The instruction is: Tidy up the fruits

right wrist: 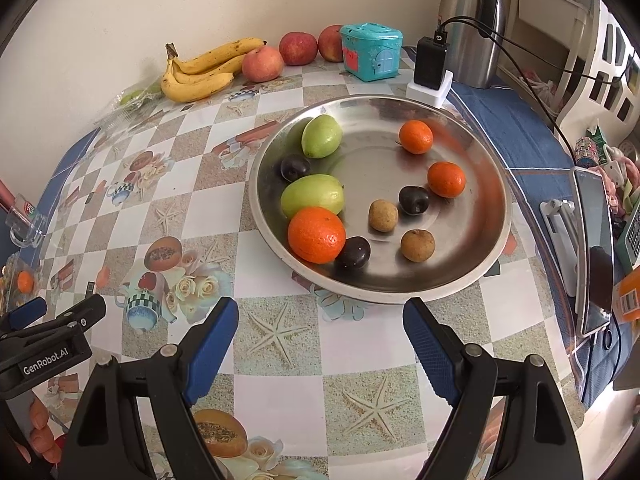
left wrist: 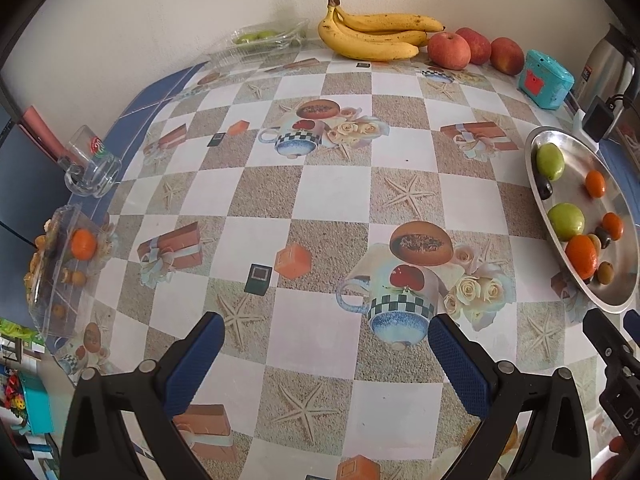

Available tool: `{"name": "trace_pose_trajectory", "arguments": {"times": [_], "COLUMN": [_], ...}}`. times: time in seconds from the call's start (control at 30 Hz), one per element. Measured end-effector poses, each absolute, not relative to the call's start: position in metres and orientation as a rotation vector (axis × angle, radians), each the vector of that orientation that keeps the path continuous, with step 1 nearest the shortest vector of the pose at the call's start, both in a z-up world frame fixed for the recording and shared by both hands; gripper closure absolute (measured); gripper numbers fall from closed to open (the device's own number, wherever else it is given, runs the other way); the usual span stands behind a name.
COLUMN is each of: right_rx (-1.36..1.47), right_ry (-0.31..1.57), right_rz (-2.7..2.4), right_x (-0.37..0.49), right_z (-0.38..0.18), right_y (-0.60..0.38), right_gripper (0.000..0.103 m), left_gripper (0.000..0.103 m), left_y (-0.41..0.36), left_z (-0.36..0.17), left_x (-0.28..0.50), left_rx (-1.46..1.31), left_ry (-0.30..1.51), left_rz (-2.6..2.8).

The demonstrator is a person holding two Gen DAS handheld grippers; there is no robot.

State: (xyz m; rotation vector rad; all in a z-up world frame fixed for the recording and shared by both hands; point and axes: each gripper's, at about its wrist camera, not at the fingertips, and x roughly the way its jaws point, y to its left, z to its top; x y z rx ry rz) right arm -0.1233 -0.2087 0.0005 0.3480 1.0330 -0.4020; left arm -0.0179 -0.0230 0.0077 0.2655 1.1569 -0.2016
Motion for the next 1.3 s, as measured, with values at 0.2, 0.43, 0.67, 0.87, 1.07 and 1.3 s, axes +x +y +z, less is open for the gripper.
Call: {"name": "trace_pose_trajectory", "arguments": {"times": [0.2,0.43,0.67,0.87,1.07,1.3], "right_rx": [0.328,0.314,0.315,0.316,0.317,0.317], "right_ry": [1.040,1.050,1.054,1.055,1.055,1.057], "right_rz": [-0.399,-0.397,-0.399,-0.398,-0.399,-0.399], "right_x": [-0.1203,-0.1179,-0.1175,-0.1176,-0.1175,-0.1173], "right_z": [0.0005,0.0001,0.0001,-0.0006,-0.0005,-0.0007], "right_y": [-0.2048,-0.2013,-0.2018,-0.2024,-0.2023,-0.2024], "right_gripper": [0.018,0.018,0.018,0.018,0.018,0.018], "left_gripper": [0.000,0.000,0.000,0.000,0.000,0.000], "left_y": [-0.0221,-0.0176,-0.0163,-0.0147,-0.0148,-0.0139], "left_z": [0.0061,0.0044,0.0028,0.0009,0.0008,0.0002], "left_x": [-0.0159,-0.0129,-0.0119,-0.0108,-0.0102,-0.0099], "left_rx": [0.253,0.231,0.232,0.228,0.225,0.220], "left_ry": [1.176,1.196,1.207,1.221,1.225,1.227], "left_rz": [-0.217,-0.215,-0.206,-0.201,-0.202,-0.202]}}
